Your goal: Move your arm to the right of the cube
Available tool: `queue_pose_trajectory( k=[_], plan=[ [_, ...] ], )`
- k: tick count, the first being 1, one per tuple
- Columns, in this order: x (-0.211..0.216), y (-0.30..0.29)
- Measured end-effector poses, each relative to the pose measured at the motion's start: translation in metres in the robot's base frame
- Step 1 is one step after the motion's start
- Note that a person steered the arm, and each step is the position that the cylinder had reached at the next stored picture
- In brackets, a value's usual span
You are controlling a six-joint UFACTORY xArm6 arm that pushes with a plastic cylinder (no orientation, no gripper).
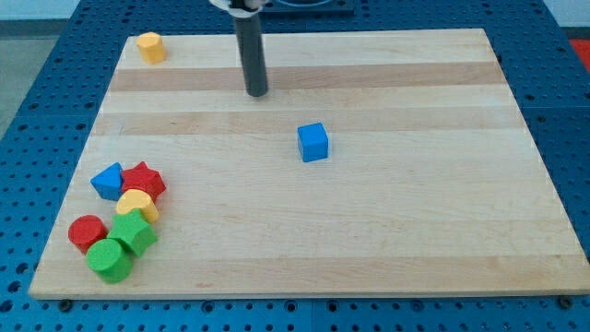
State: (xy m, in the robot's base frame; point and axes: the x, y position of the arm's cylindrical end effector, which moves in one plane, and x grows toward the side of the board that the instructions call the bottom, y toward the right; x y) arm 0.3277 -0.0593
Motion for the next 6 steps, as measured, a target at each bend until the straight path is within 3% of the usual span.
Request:
queue_pose_trajectory(
  k=[3, 6],
  plan=[
    [0.042, 0.09],
    [0.089, 0.131]
  ],
)
